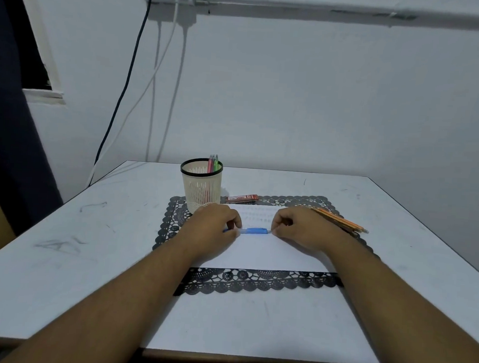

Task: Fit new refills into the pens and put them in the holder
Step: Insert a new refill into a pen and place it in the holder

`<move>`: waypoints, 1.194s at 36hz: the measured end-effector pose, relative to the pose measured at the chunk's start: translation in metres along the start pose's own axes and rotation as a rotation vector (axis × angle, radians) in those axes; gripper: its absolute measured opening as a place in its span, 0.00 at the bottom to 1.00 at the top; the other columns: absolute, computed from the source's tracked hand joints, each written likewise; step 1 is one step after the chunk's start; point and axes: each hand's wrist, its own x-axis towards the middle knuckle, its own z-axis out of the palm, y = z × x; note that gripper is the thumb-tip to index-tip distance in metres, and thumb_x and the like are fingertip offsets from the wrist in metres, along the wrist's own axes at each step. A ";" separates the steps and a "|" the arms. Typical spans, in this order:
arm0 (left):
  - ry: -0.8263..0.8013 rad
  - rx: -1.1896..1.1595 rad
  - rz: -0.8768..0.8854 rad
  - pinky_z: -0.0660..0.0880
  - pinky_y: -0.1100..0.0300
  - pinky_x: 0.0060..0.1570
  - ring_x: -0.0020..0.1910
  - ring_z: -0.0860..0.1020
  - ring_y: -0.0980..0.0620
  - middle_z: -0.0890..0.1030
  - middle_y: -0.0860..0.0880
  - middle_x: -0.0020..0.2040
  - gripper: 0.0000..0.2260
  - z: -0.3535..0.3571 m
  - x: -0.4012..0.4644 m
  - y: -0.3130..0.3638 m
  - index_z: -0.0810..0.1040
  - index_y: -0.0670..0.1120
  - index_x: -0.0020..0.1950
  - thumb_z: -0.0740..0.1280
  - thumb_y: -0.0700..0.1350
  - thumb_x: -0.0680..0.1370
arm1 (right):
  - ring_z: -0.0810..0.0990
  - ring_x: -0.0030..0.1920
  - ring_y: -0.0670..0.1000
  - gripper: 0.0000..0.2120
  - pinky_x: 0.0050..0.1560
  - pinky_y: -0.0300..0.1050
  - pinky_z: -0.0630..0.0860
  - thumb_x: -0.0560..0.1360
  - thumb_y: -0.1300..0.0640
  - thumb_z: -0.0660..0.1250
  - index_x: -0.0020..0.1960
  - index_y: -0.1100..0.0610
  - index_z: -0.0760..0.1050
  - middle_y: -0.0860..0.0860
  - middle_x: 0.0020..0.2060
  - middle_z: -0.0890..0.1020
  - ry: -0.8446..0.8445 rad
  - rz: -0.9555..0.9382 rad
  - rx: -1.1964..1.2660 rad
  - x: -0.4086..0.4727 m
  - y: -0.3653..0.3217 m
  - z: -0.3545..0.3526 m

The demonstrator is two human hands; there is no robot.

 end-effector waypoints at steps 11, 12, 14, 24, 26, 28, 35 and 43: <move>0.011 0.017 0.025 0.71 0.58 0.45 0.45 0.74 0.60 0.78 0.60 0.44 0.03 -0.001 0.000 0.002 0.82 0.54 0.49 0.69 0.48 0.79 | 0.74 0.36 0.40 0.00 0.38 0.36 0.68 0.78 0.53 0.73 0.48 0.48 0.82 0.42 0.38 0.81 0.009 -0.069 -0.053 0.003 -0.011 0.016; 0.012 0.015 0.023 0.71 0.59 0.45 0.45 0.74 0.60 0.78 0.60 0.44 0.03 -0.001 -0.001 0.002 0.82 0.54 0.49 0.69 0.48 0.79 | 0.74 0.36 0.40 0.00 0.38 0.37 0.68 0.78 0.53 0.73 0.48 0.48 0.82 0.43 0.39 0.82 0.010 -0.068 -0.052 0.004 -0.011 0.016; 0.013 0.013 0.017 0.73 0.59 0.45 0.45 0.74 0.60 0.78 0.60 0.44 0.02 -0.002 -0.001 0.003 0.82 0.54 0.49 0.69 0.48 0.79 | 0.75 0.38 0.42 0.01 0.40 0.39 0.70 0.79 0.53 0.72 0.48 0.49 0.82 0.44 0.41 0.83 0.012 -0.063 -0.058 0.004 -0.011 0.015; -0.002 -0.012 -0.009 0.75 0.58 0.46 0.45 0.75 0.60 0.78 0.61 0.44 0.03 -0.003 -0.002 -0.001 0.82 0.55 0.48 0.69 0.48 0.79 | 0.78 0.40 0.42 0.02 0.37 0.38 0.69 0.79 0.55 0.72 0.48 0.52 0.83 0.42 0.41 0.83 0.068 0.006 -0.043 0.006 -0.001 0.008; -0.009 -0.020 0.000 0.75 0.59 0.45 0.45 0.75 0.60 0.78 0.61 0.44 0.03 -0.003 -0.002 0.000 0.82 0.55 0.48 0.69 0.47 0.79 | 0.78 0.41 0.43 0.02 0.38 0.39 0.69 0.79 0.55 0.72 0.48 0.52 0.83 0.44 0.42 0.84 0.095 0.006 -0.026 0.007 -0.001 0.009; -0.022 -0.033 0.006 0.76 0.58 0.46 0.44 0.75 0.60 0.77 0.61 0.44 0.03 -0.002 -0.001 0.000 0.82 0.56 0.48 0.69 0.47 0.79 | 0.78 0.41 0.44 0.03 0.38 0.40 0.70 0.79 0.54 0.72 0.49 0.52 0.83 0.46 0.42 0.83 0.107 -0.010 -0.011 0.009 -0.003 0.013; -0.036 -0.037 0.039 0.77 0.54 0.46 0.44 0.75 0.60 0.77 0.59 0.44 0.03 0.000 0.000 0.001 0.81 0.56 0.48 0.69 0.48 0.79 | 0.80 0.41 0.47 0.03 0.44 0.47 0.76 0.78 0.51 0.72 0.47 0.49 0.84 0.45 0.40 0.84 0.104 -0.069 0.020 0.017 -0.013 0.027; -0.049 -0.044 0.029 0.77 0.54 0.48 0.45 0.75 0.60 0.77 0.60 0.45 0.03 0.001 0.001 0.001 0.81 0.55 0.49 0.69 0.48 0.80 | 0.81 0.48 0.44 0.06 0.48 0.43 0.76 0.81 0.54 0.69 0.50 0.49 0.85 0.42 0.45 0.85 0.113 -0.037 0.070 0.012 -0.005 0.017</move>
